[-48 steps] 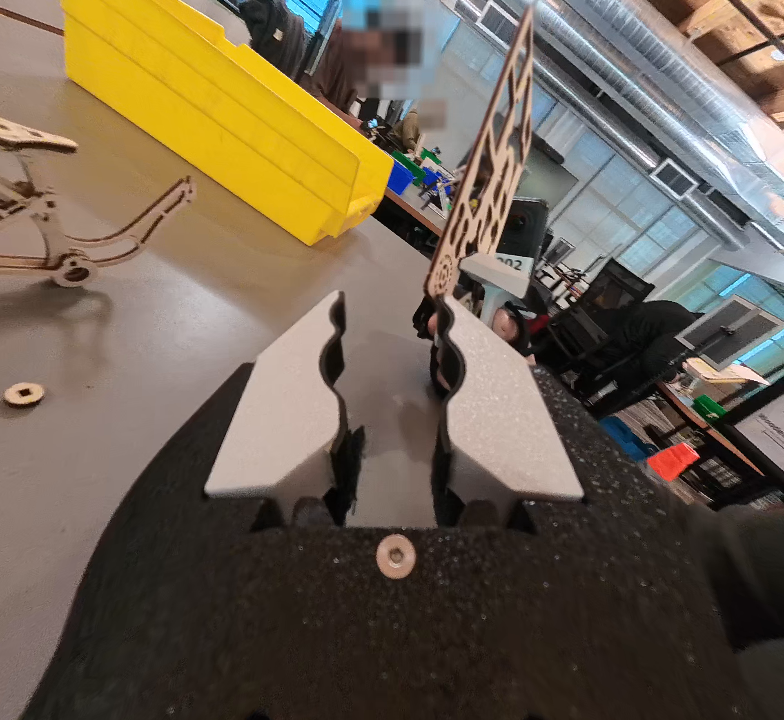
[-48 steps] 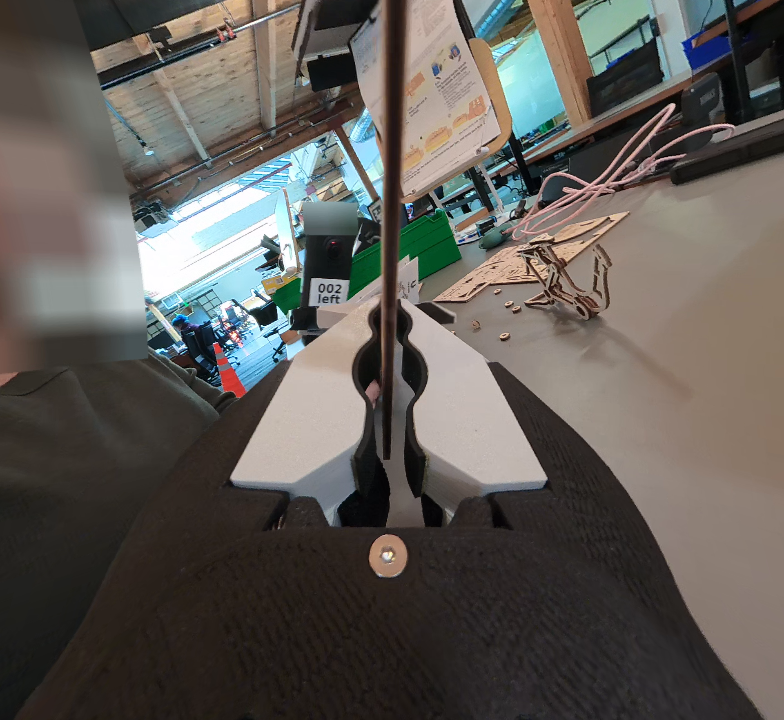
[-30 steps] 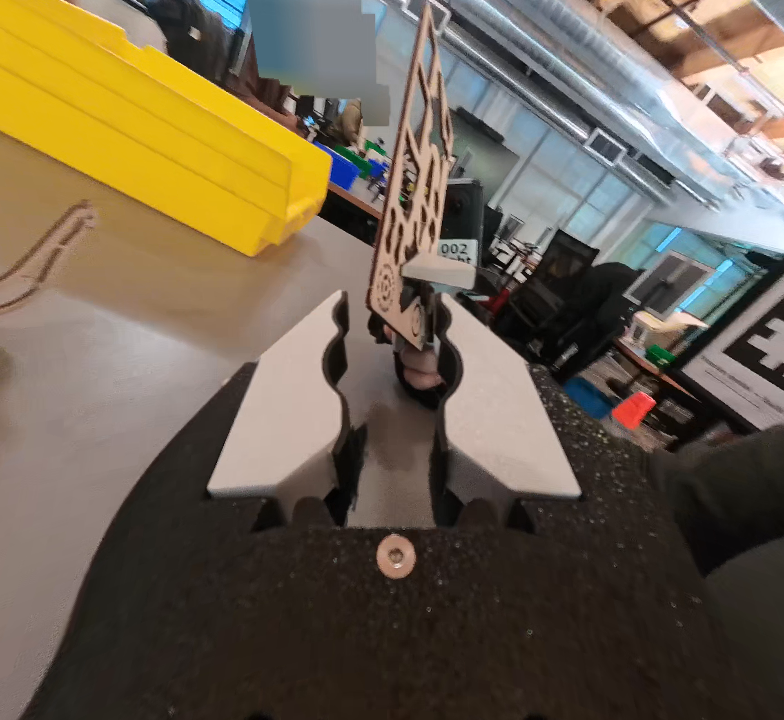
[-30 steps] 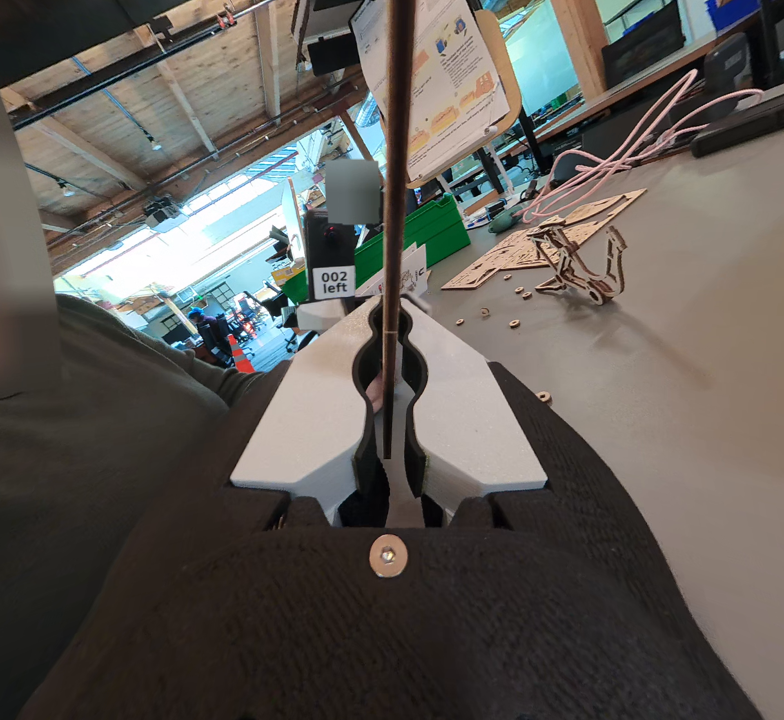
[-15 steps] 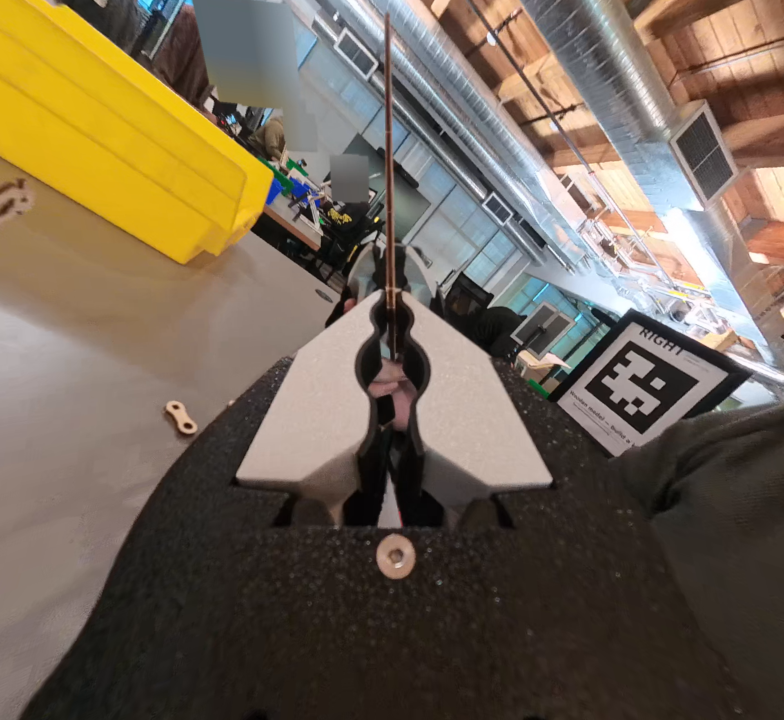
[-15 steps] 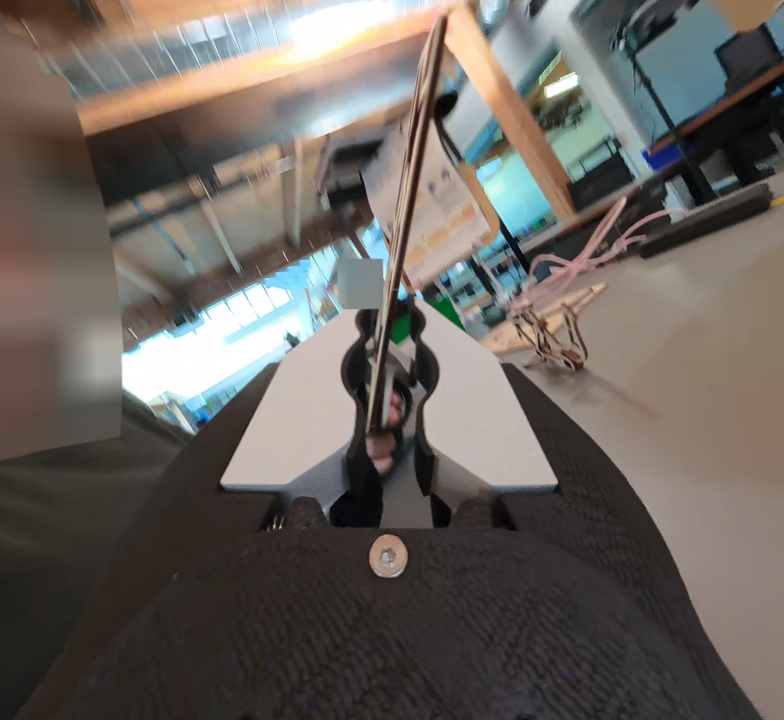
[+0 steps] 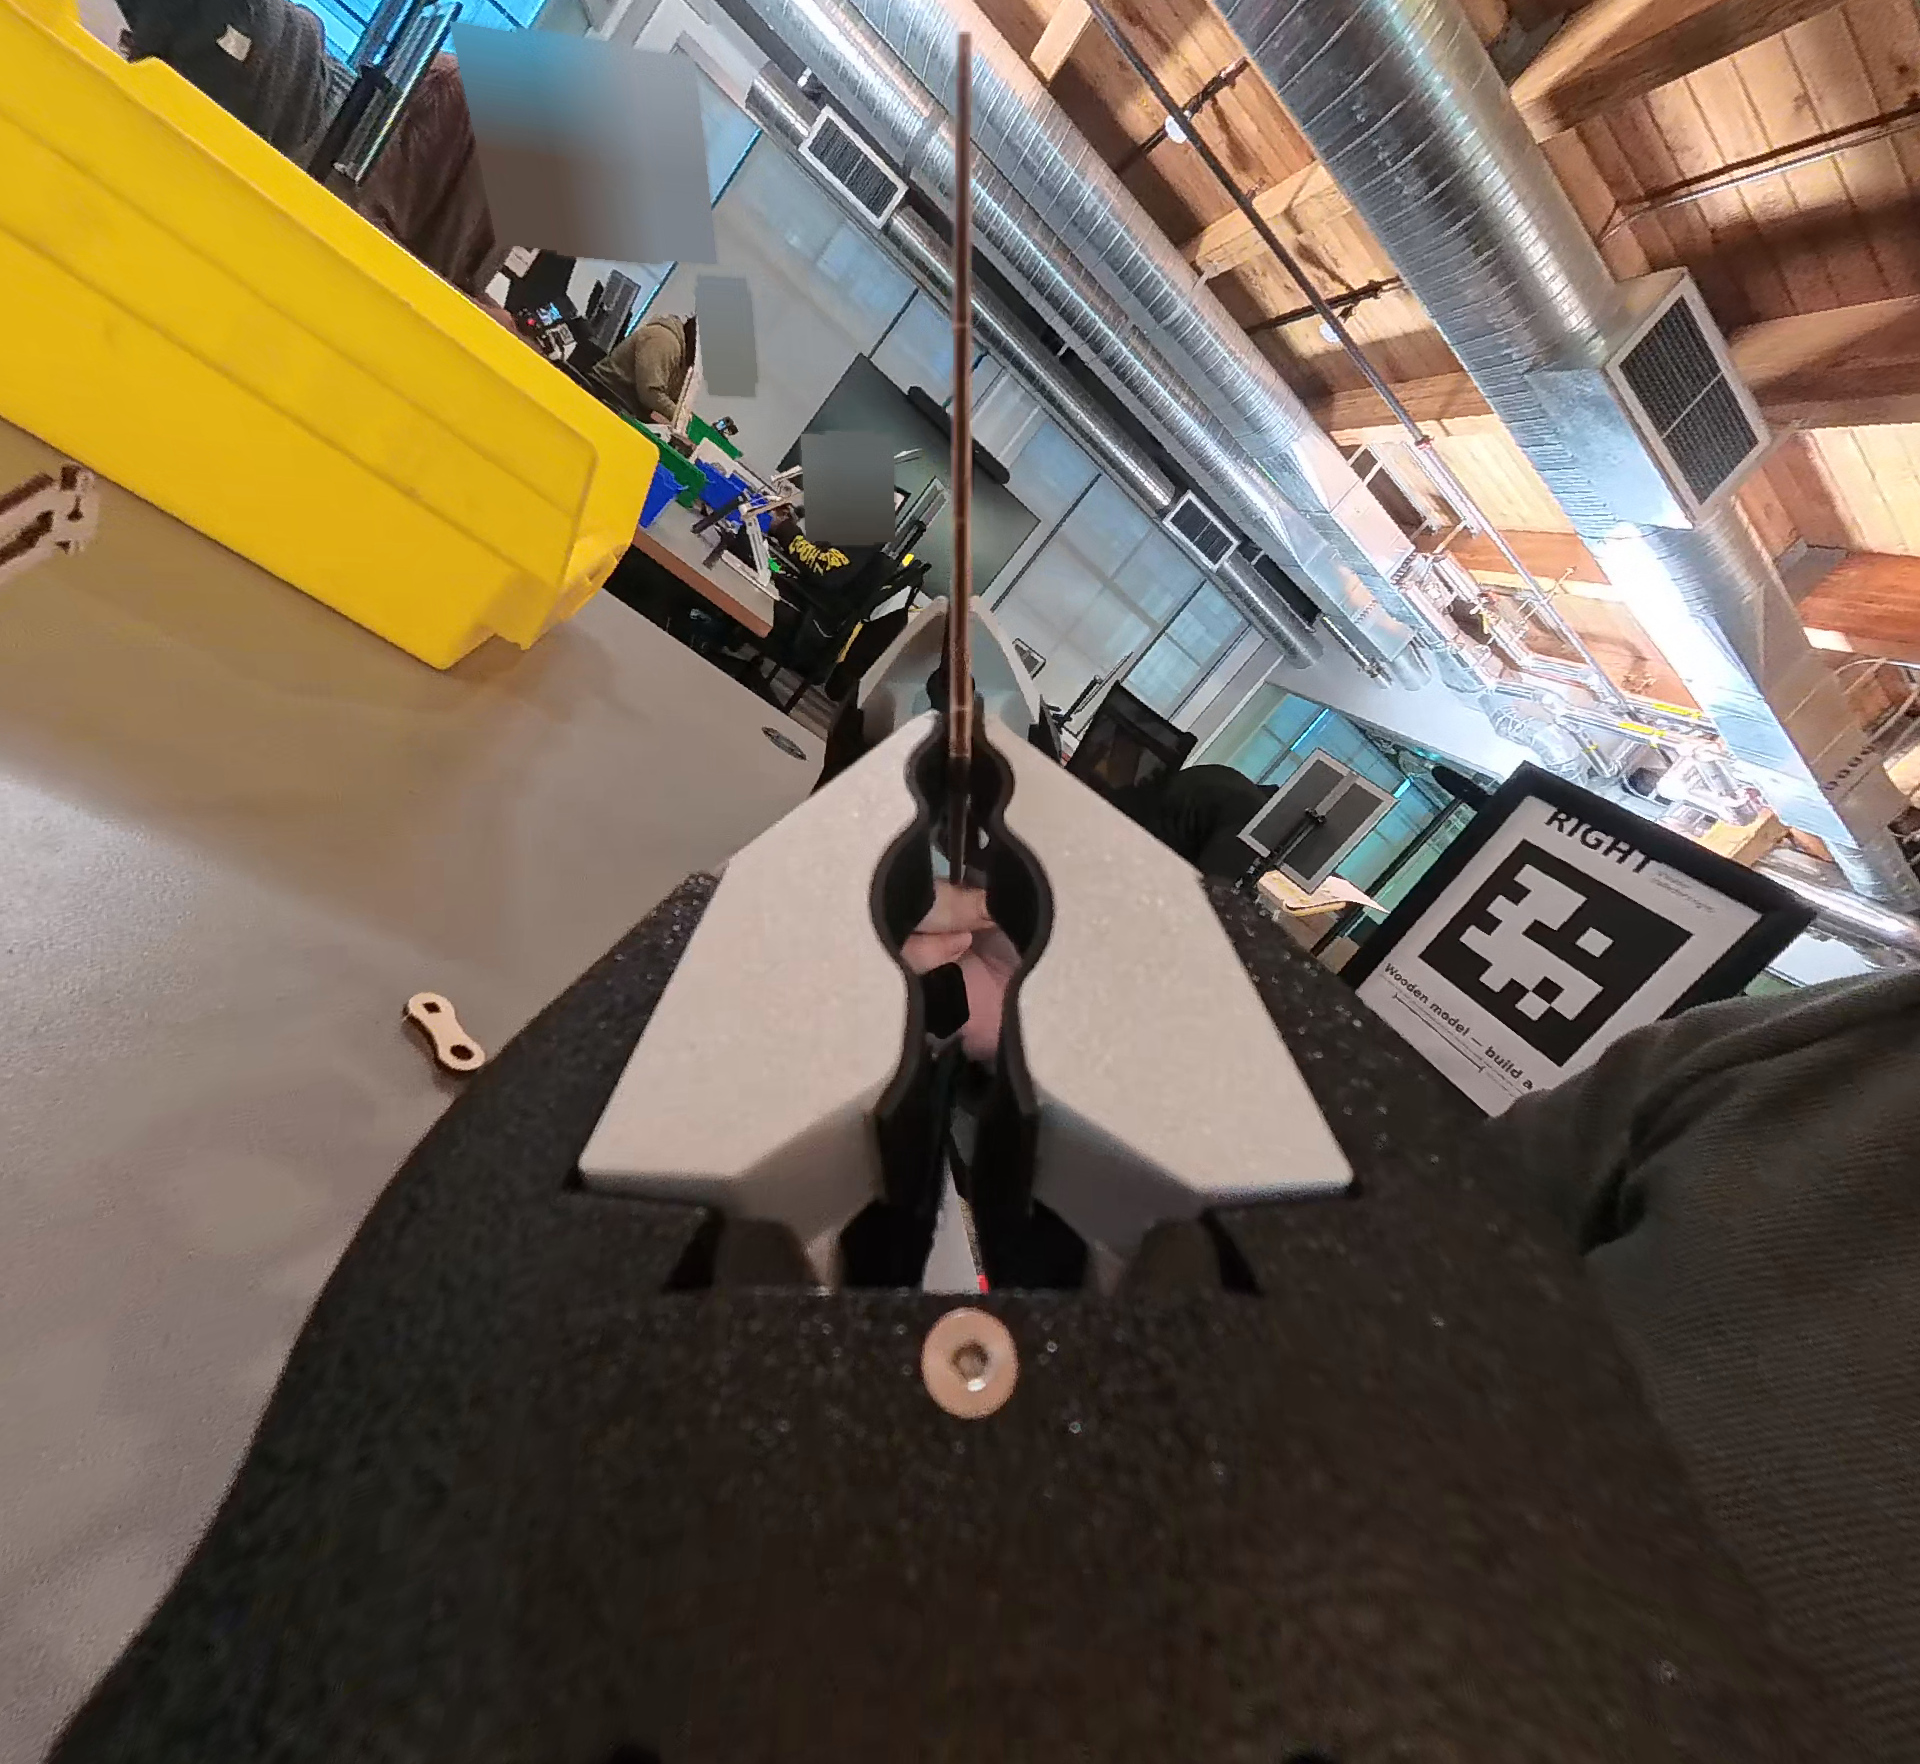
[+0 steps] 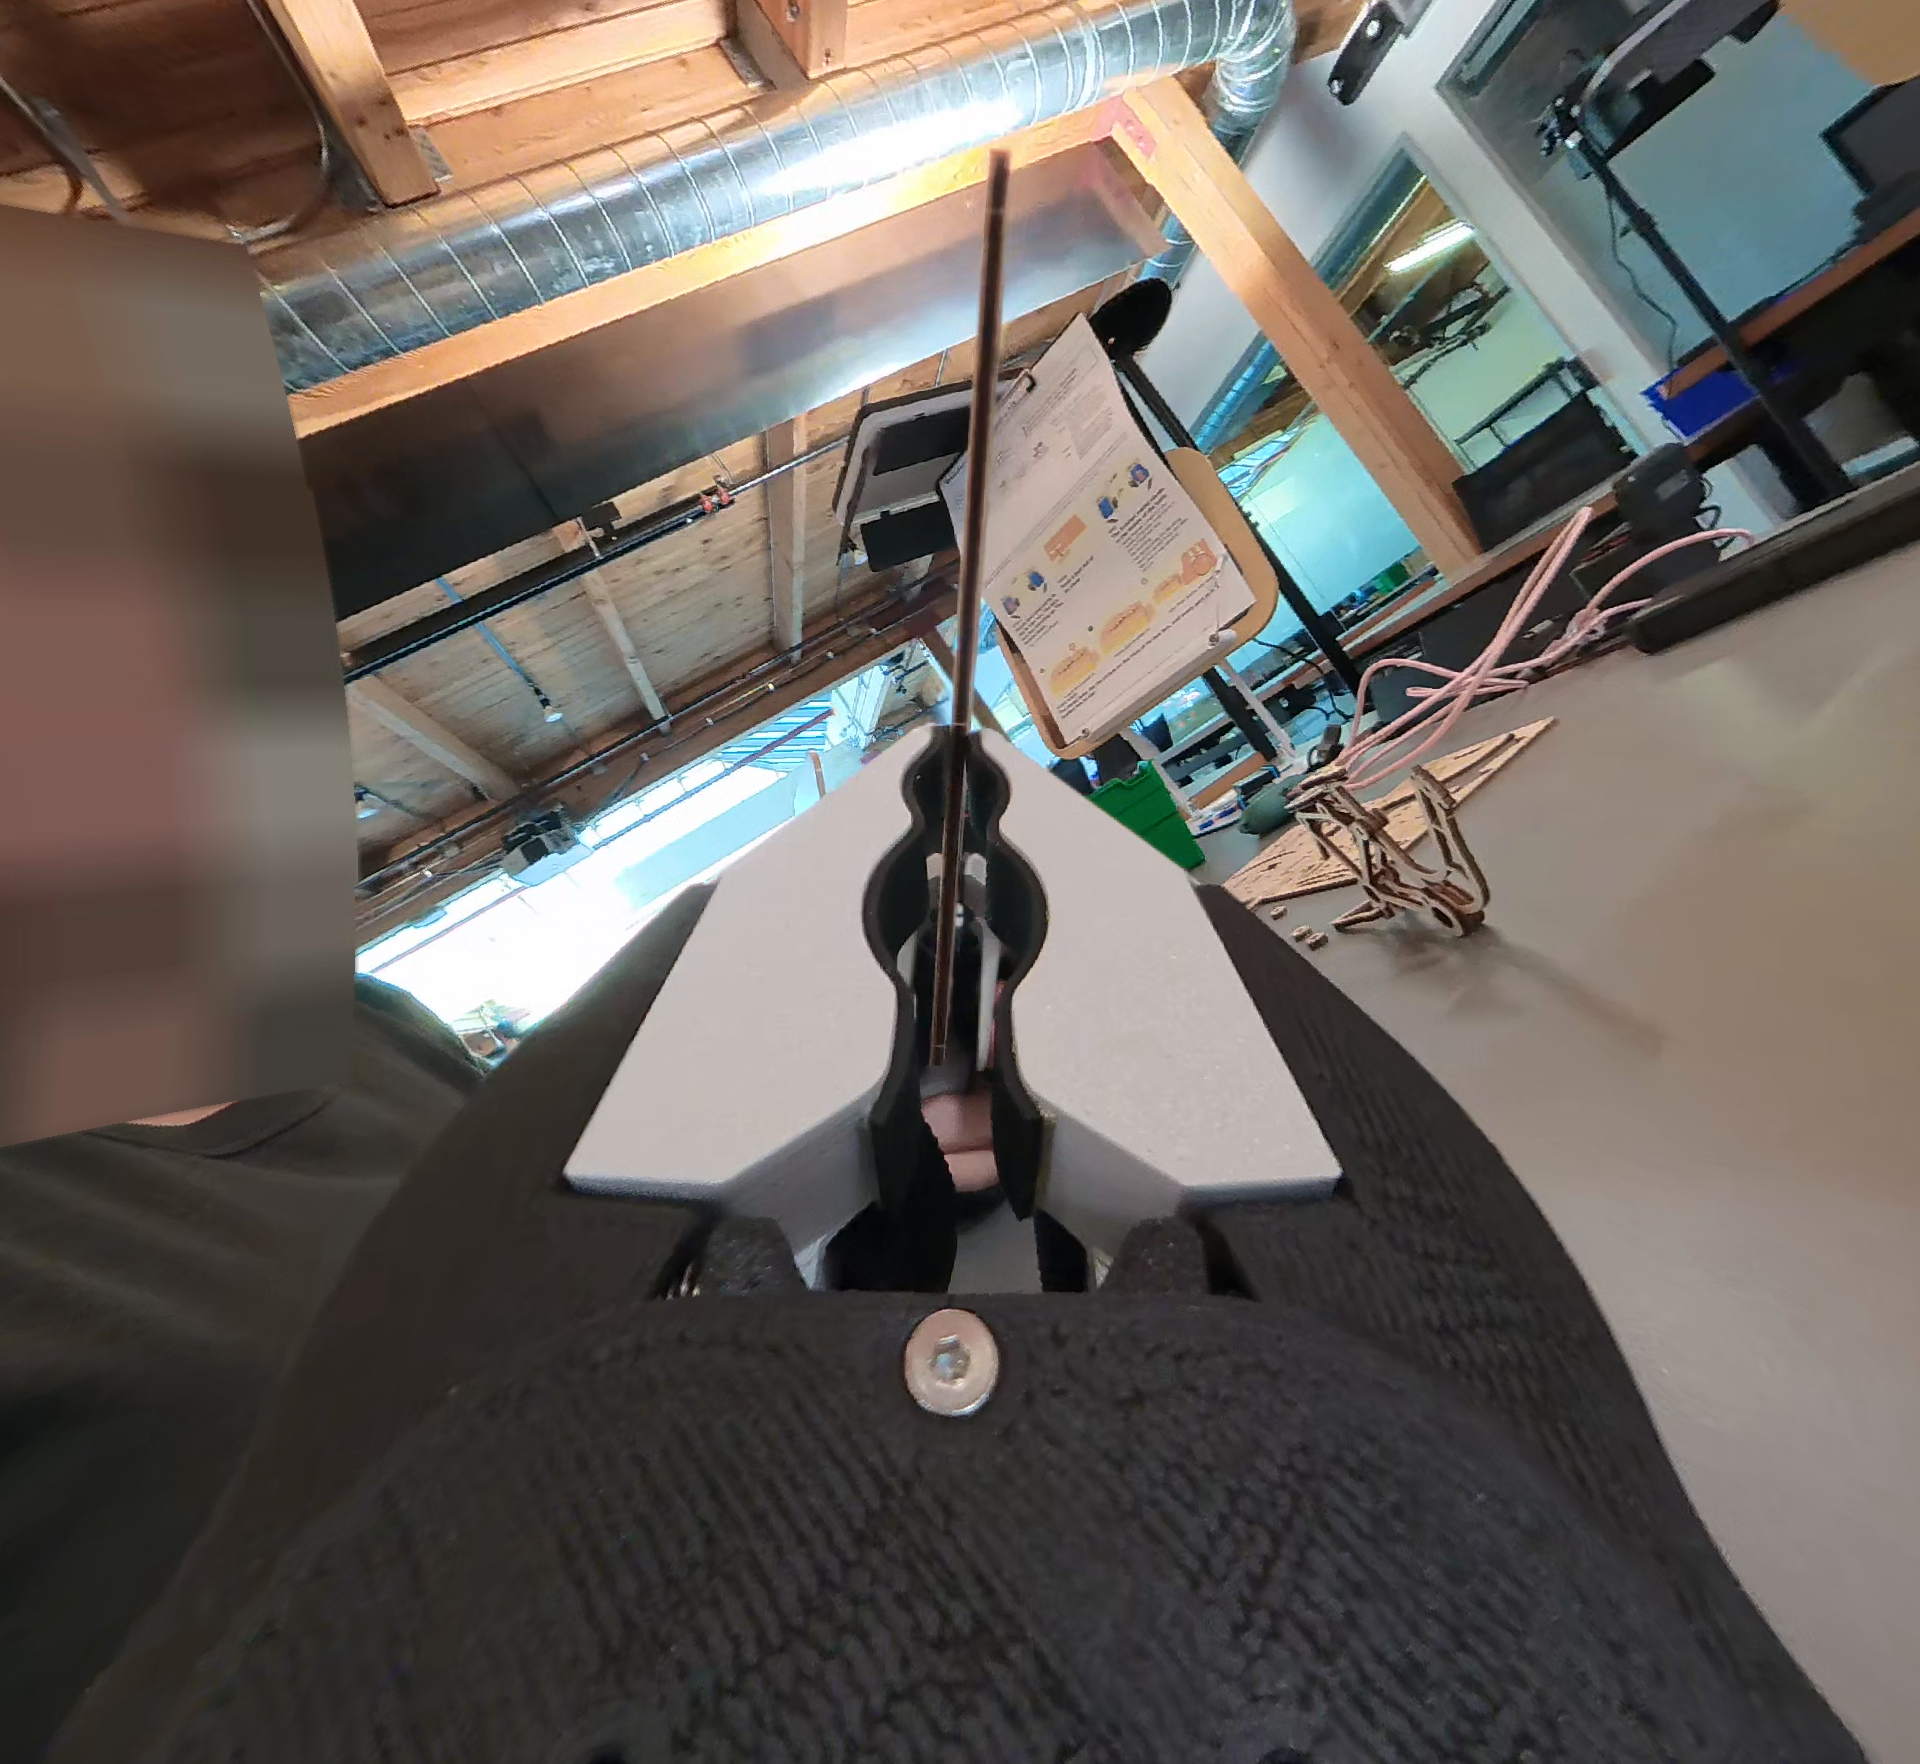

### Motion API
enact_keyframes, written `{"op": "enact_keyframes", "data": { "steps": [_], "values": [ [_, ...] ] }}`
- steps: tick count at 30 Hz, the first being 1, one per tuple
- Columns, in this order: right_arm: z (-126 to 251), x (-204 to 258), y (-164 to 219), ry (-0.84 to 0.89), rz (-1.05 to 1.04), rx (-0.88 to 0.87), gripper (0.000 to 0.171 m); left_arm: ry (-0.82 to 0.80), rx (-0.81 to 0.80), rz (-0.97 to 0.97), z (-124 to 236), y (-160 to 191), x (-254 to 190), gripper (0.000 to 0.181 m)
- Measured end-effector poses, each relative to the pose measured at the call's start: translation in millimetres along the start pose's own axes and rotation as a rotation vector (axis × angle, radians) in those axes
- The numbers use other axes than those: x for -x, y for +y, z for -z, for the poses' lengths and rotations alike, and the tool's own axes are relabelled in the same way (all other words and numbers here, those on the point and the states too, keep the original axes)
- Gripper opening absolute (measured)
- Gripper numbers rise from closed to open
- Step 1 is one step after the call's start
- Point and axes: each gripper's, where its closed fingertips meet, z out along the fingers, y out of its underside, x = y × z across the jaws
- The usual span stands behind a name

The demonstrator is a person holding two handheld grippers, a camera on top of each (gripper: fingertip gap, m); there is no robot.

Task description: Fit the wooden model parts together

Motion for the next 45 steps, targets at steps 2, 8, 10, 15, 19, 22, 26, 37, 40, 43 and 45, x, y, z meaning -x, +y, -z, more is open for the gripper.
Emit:
{"op": "enact_keyframes", "data": {
  "steps": [2, 8, 10, 15, 19, 22, 26, 37, 40, 43, 45],
  "values": [
    [0, 0, 0, 0.004, 0.012, -0.004, 0.000, -0.002, -0.002, -0.003, 0, 0, 0, 0.000],
    [-7, -1, 13, 0.009, 0.011, 0.072, 0.000, -0.004, 0.005, -0.005, -1, 1, 0, 0.001],
    [-7, 0, 14, 0.009, 0.020, 0.076, 0.000, -0.003, 0.004, -0.003, 0, 1, 0, 0.001],
    [-7, -1, 14, 0.010, 0.008, 0.076, 0.000, -0.007, 0.005, -0.006, -1, 2, 1, 0.000],
    [-6, -2, 13, 0.015, -0.001, 0.074, 0.000, -0.015, 0.009, -0.009, -1, 2, 2, 0.000],
    [-6, -3, 13, 0.017, -0.006, 0.074, 0.000, -0.013, 0.008, -0.002, -1, 2, 2, 0.000],
    [-6, -4, 13, 0.020, -0.008, 0.073, 0.000, -0.010, 0.008, 0.010, -1, 3, 2, 0.000],
    [-6, -5, 13, 0.029, -0.001, 0.069, 0.000, -0.015, 0.005, 0.023, -1, 3, 4, 0.000],
    [-6, -5, 13, 0.034, 0.005, 0.069, 0.000, -0.020, 0.002, 0.020, -1, 2, 5, 0.000],
    [-6, -6, 13, 0.033, 0.001, 0.069, 0.000, -0.021, 0.002, 0.019, -1, 2, 5, 0.000],
    [-6, -6, 13, 0.034, 0.002, 0.068, 0.000, -0.022, 0.002, 0.018, -1, 2, 5, 0.000]
  ]
}}
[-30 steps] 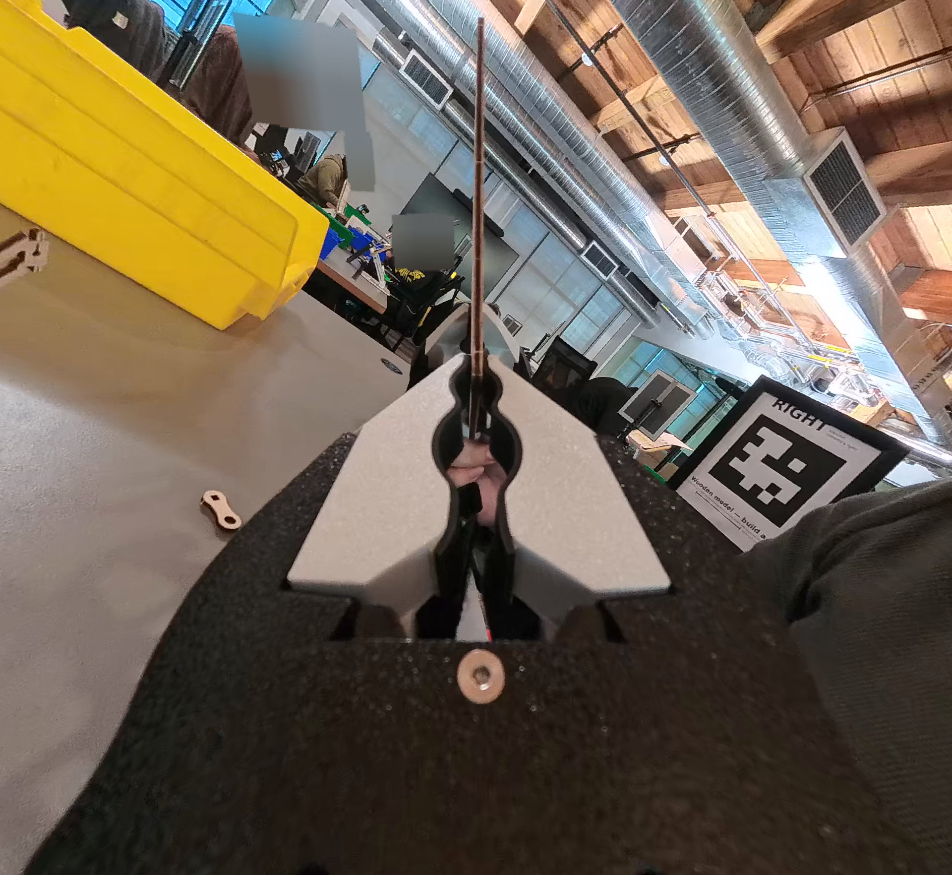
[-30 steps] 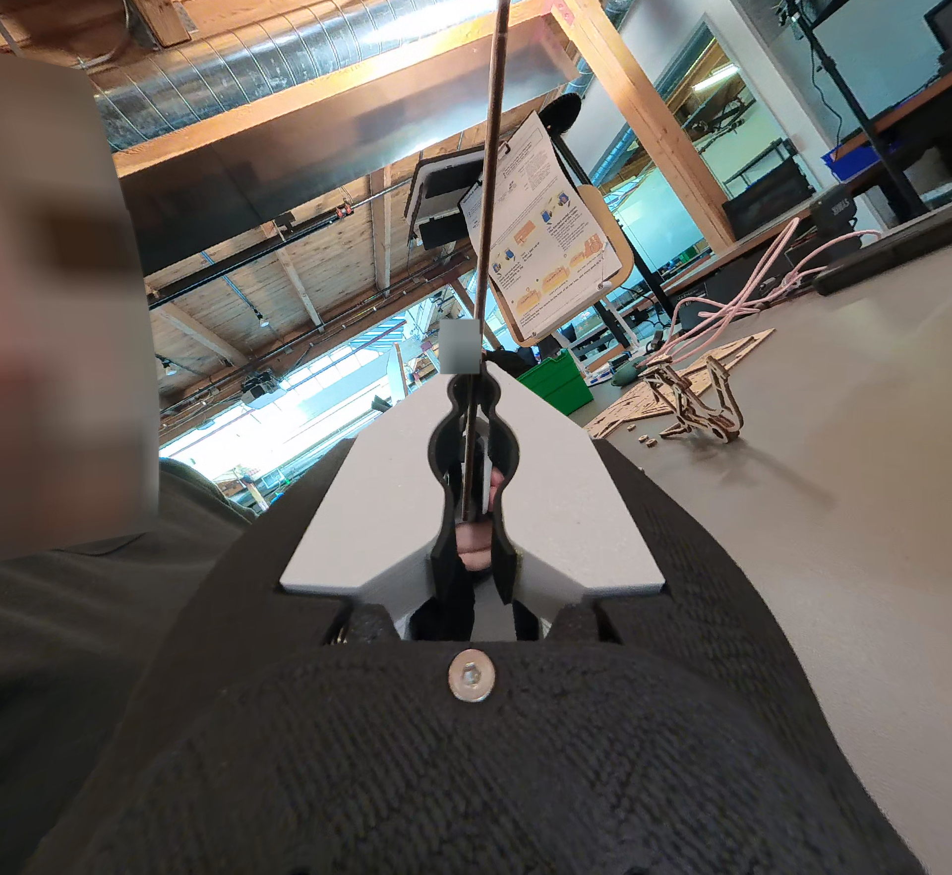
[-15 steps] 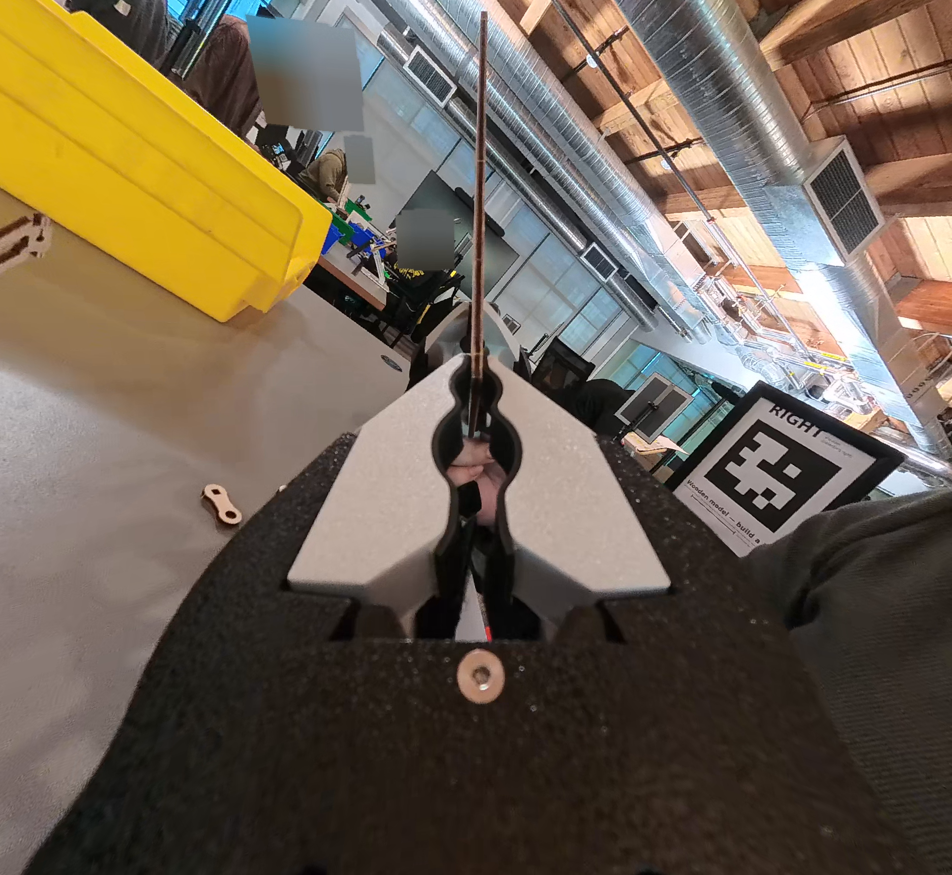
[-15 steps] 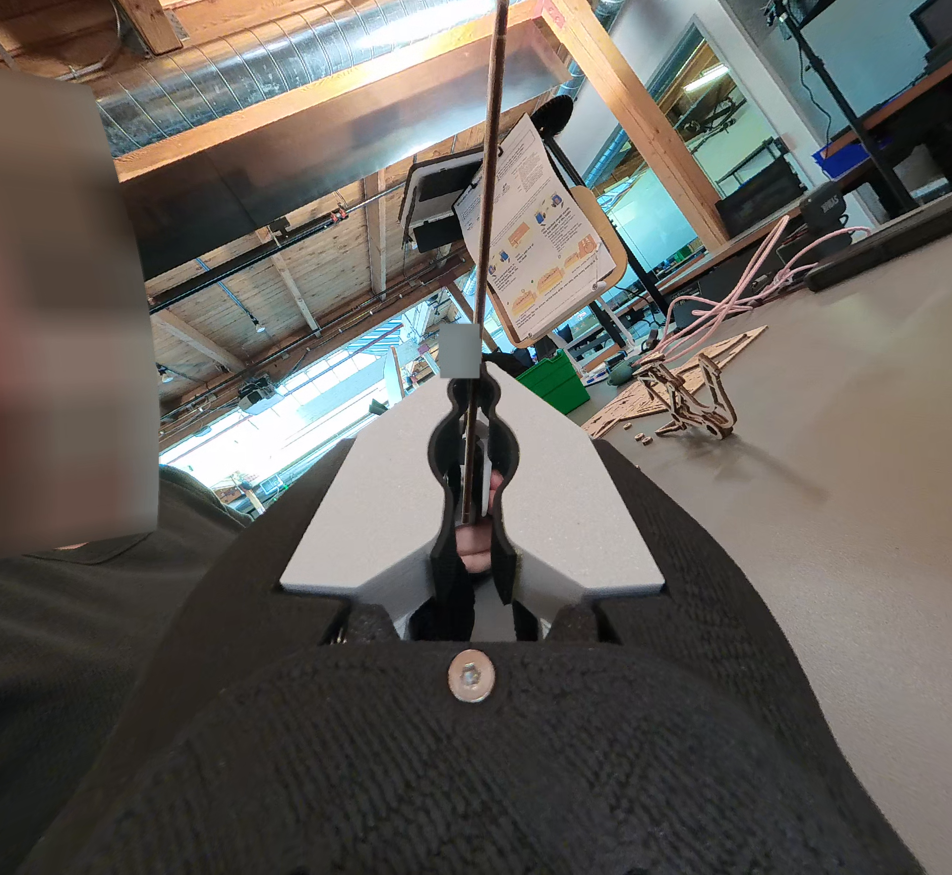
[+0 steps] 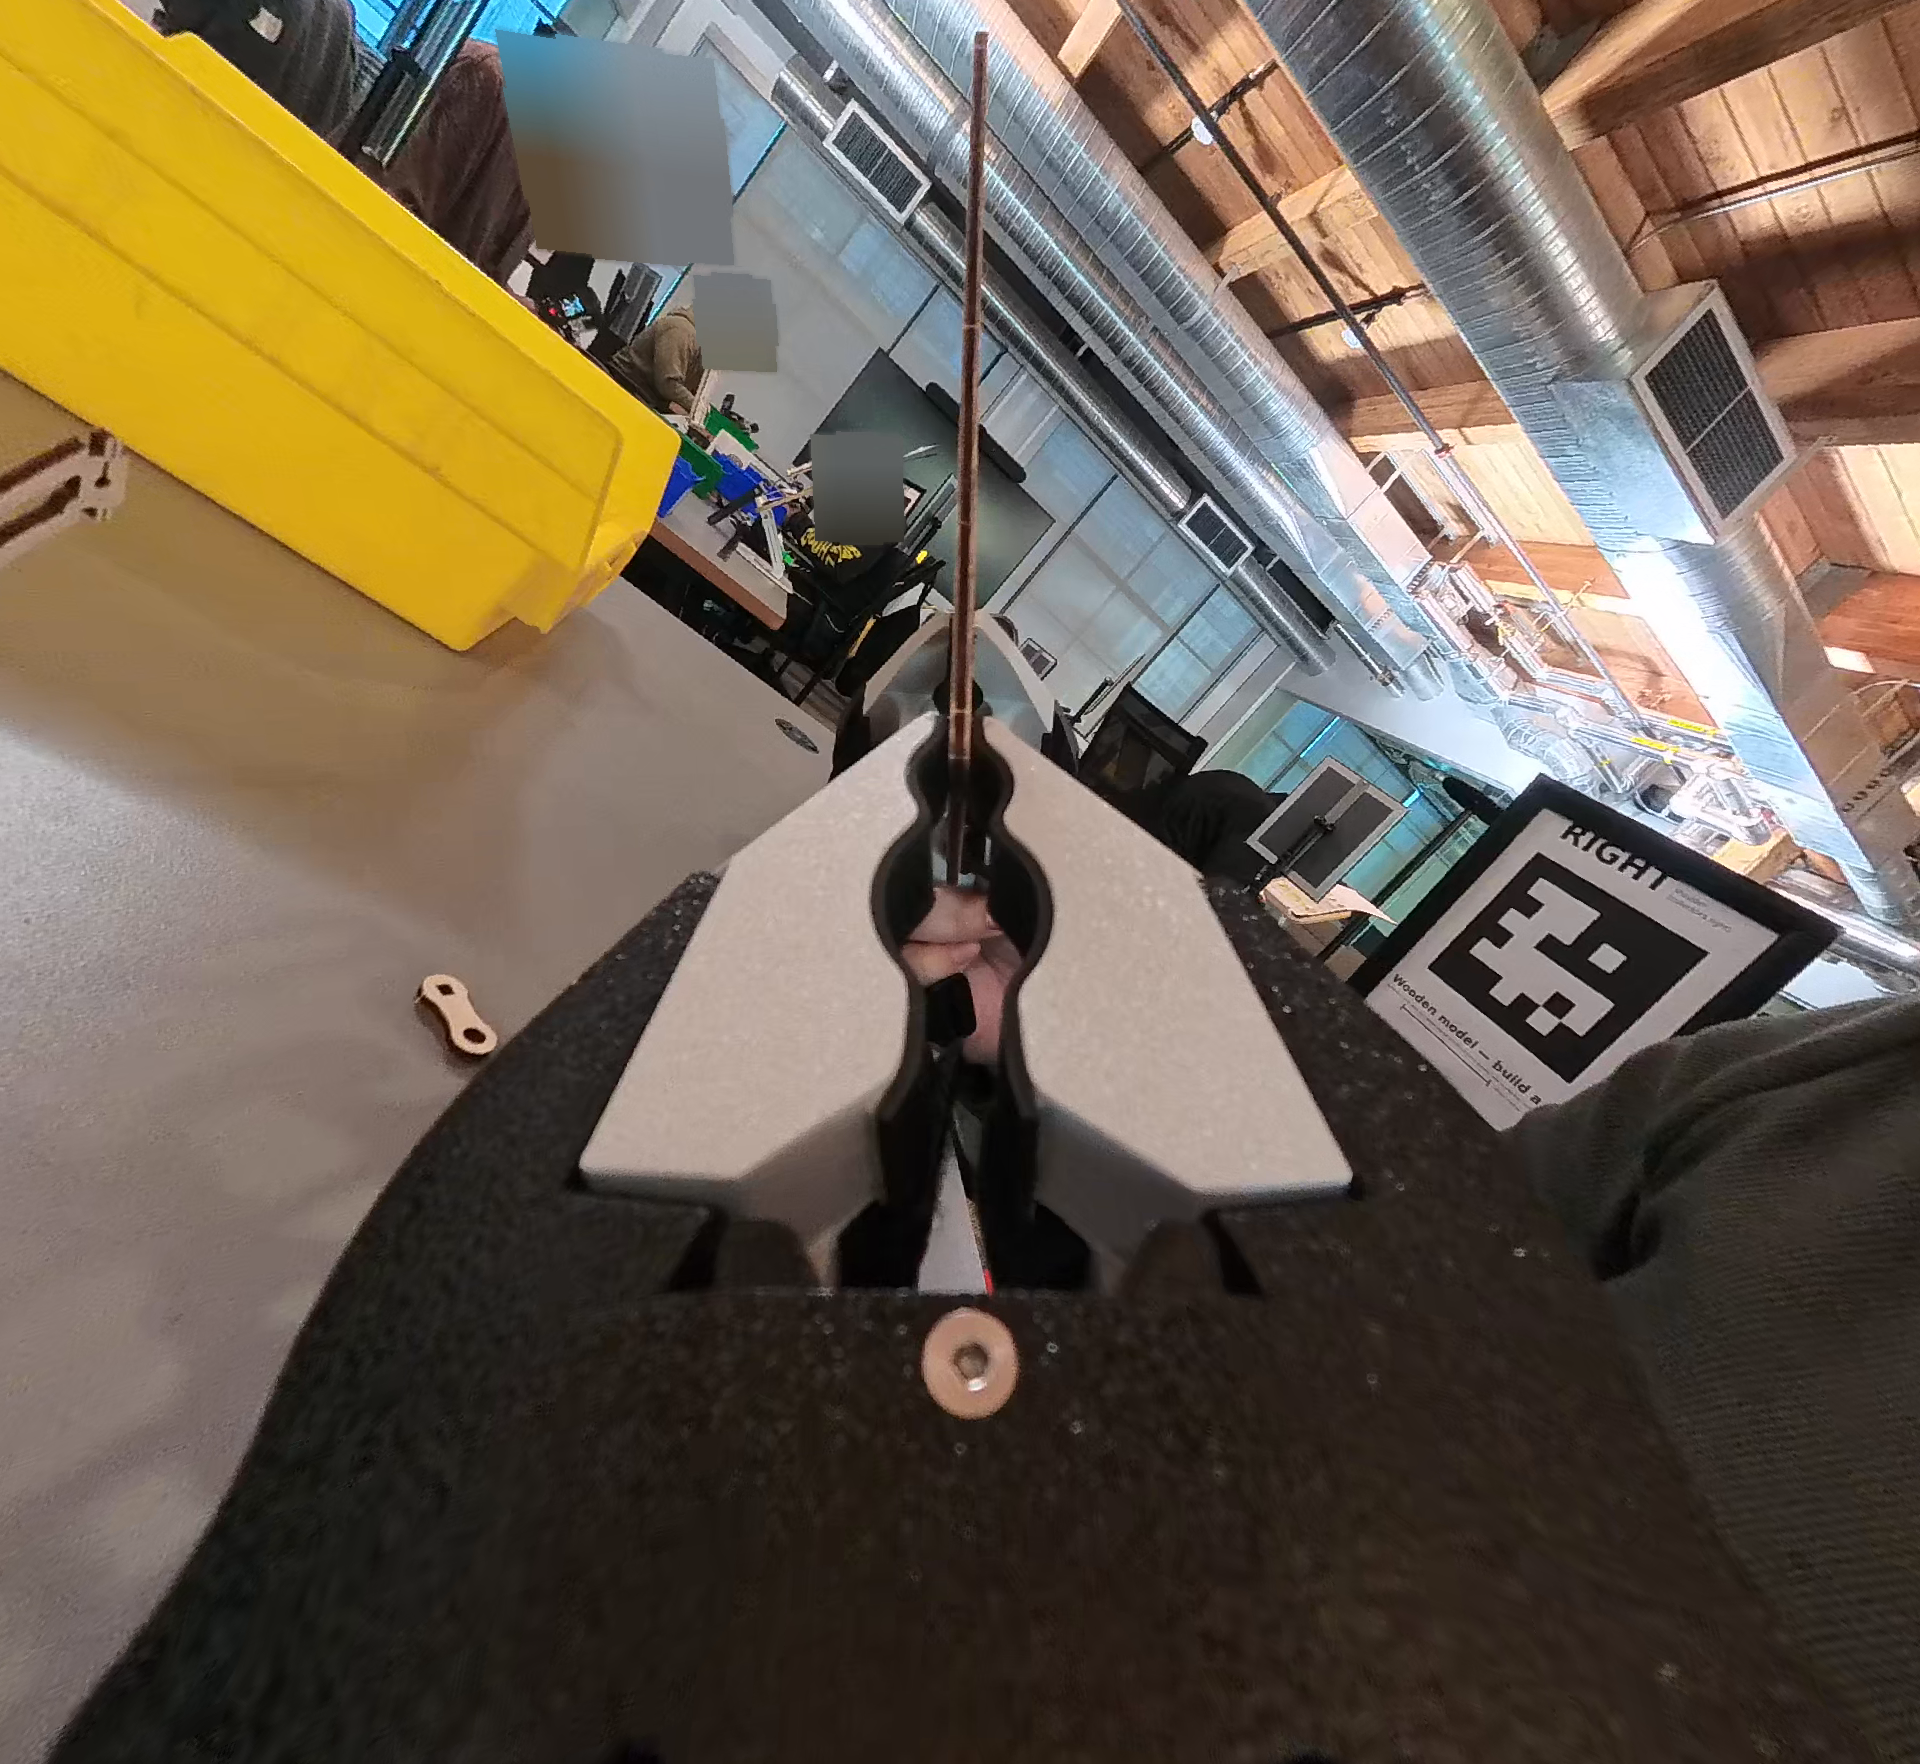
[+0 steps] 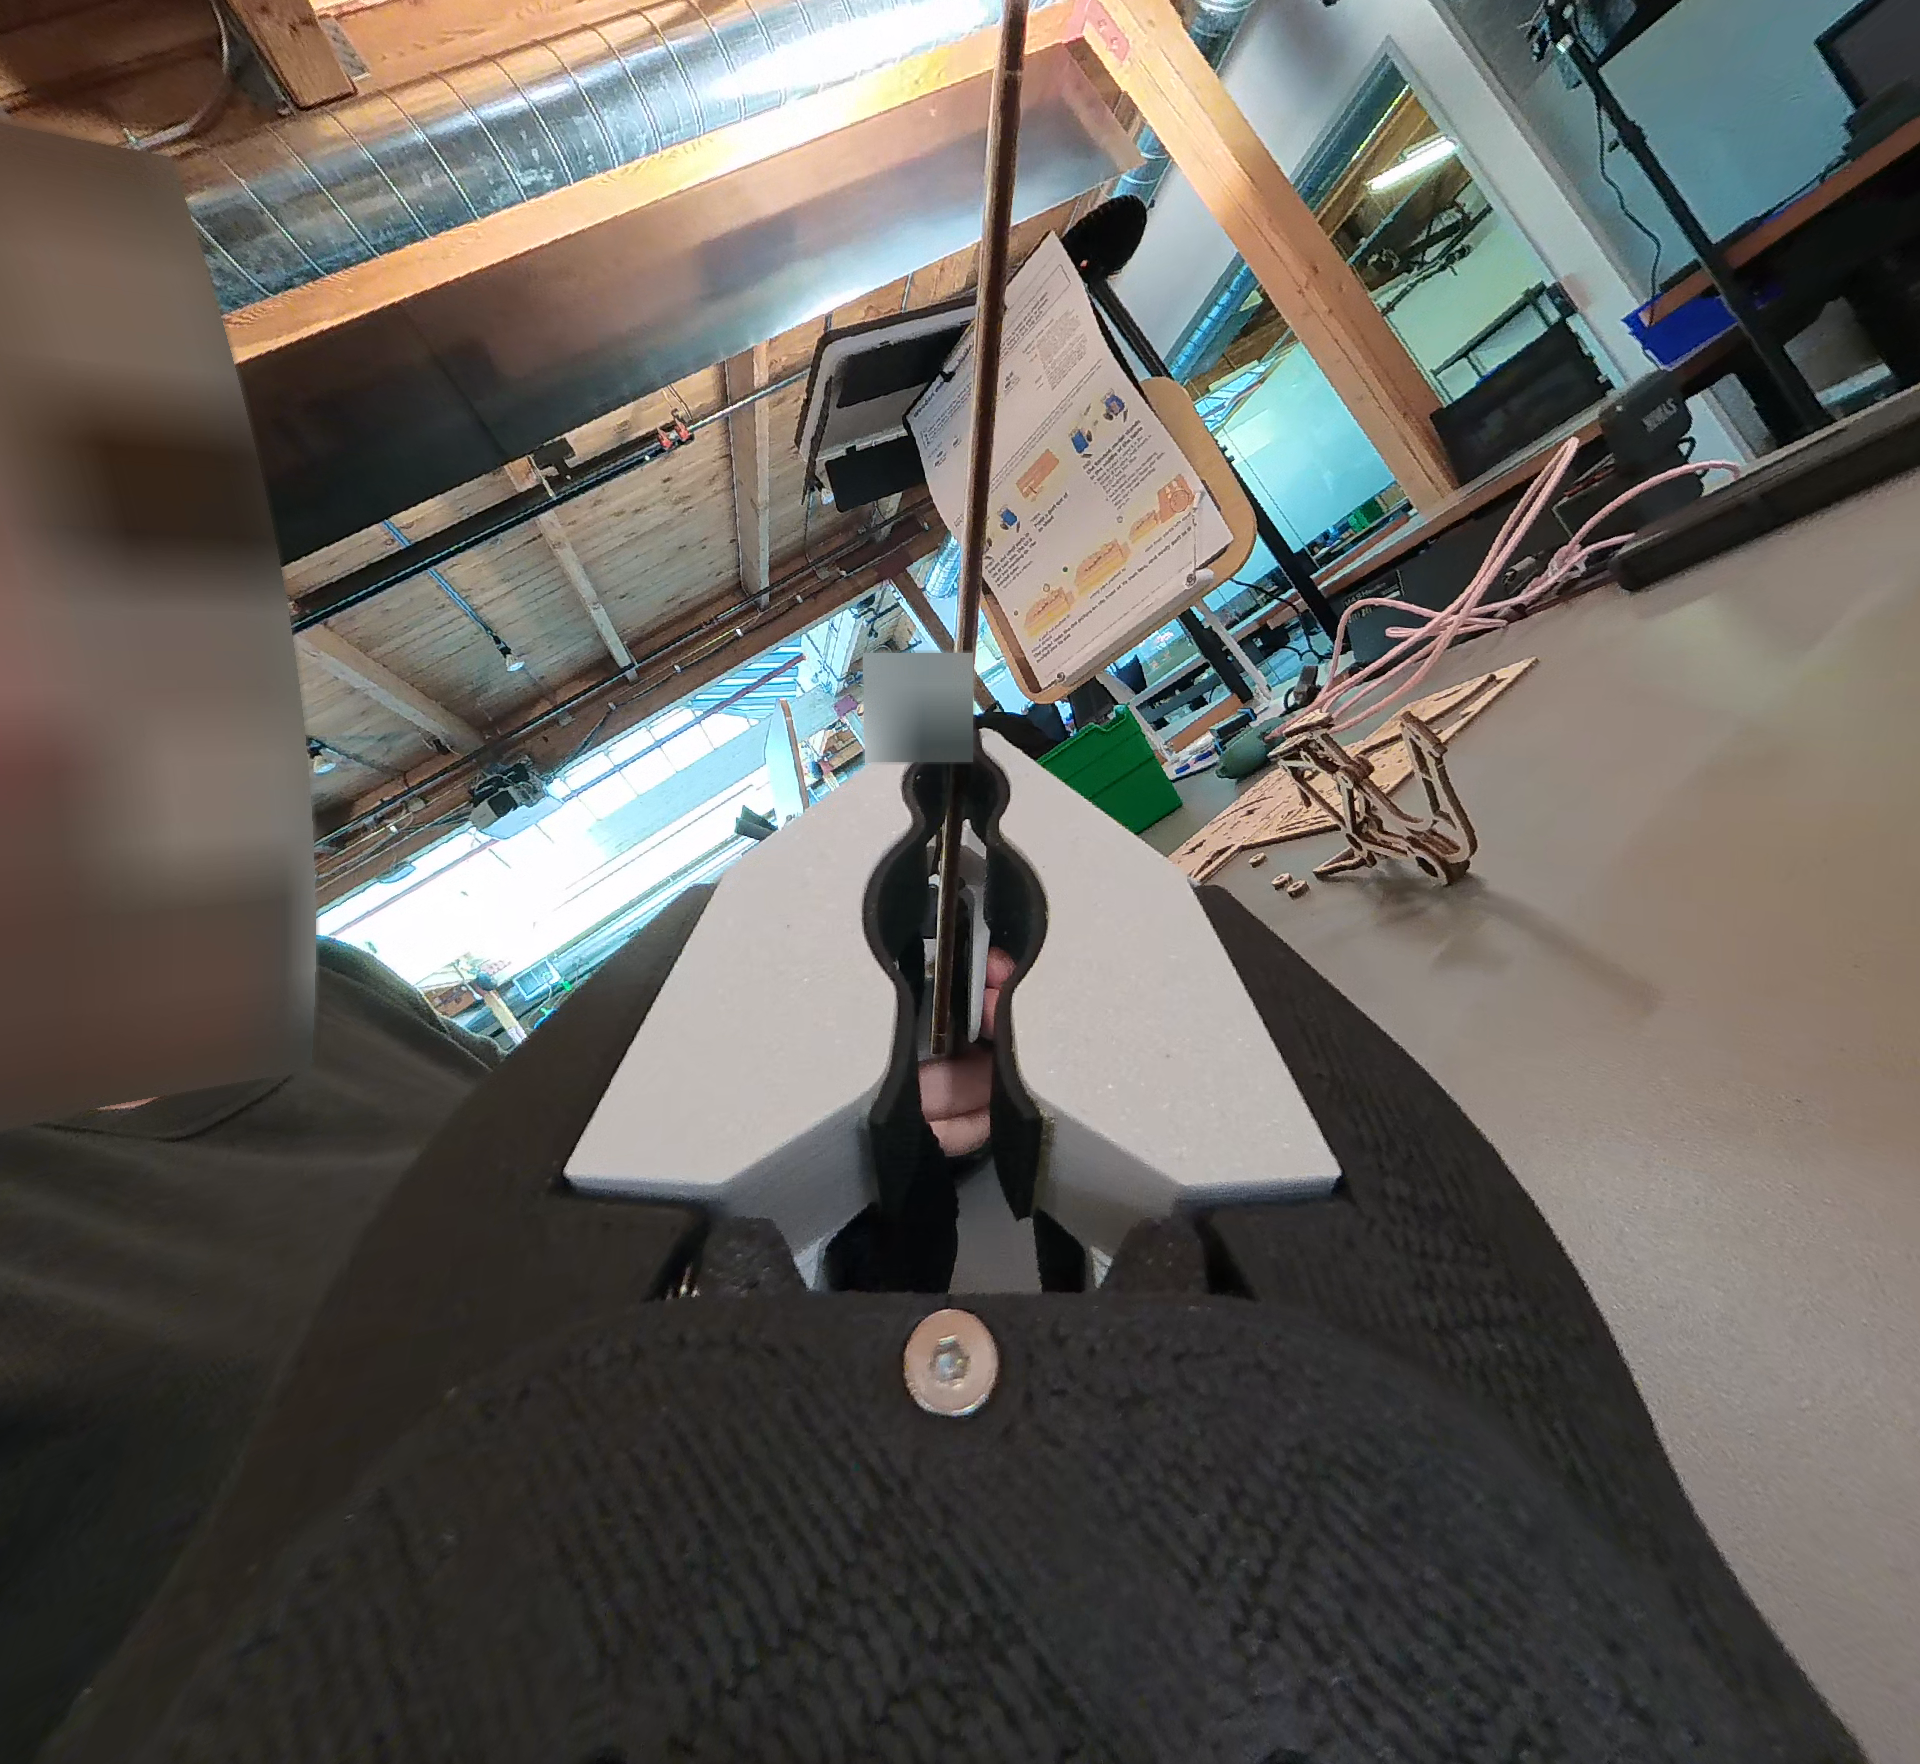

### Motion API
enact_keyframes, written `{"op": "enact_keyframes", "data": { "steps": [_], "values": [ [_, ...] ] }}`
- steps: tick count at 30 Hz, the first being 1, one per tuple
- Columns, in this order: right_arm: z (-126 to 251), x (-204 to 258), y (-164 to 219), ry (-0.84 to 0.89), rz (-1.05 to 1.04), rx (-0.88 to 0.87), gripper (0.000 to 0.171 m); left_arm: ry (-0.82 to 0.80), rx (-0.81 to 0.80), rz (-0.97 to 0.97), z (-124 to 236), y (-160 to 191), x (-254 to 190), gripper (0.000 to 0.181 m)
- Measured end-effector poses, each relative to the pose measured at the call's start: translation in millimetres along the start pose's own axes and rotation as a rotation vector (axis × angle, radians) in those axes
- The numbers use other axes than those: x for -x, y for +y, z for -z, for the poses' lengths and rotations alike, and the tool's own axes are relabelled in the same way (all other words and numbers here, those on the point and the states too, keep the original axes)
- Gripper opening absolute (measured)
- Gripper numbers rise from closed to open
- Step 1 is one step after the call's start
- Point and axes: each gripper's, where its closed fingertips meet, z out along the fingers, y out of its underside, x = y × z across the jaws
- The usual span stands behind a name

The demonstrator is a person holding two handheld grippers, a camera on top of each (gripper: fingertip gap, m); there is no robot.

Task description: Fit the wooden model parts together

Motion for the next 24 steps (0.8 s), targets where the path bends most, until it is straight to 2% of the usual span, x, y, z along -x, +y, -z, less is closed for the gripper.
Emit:
{"op": "enact_keyframes", "data": {
  "steps": [24],
  "values": [
    [0.2, 0.4, 0.2, -0.005, -0.002, 0.000, 0.000, 0.010, -0.001, 0.009, -0.6, -0.1, -0.3, 0.000]
  ]
}}
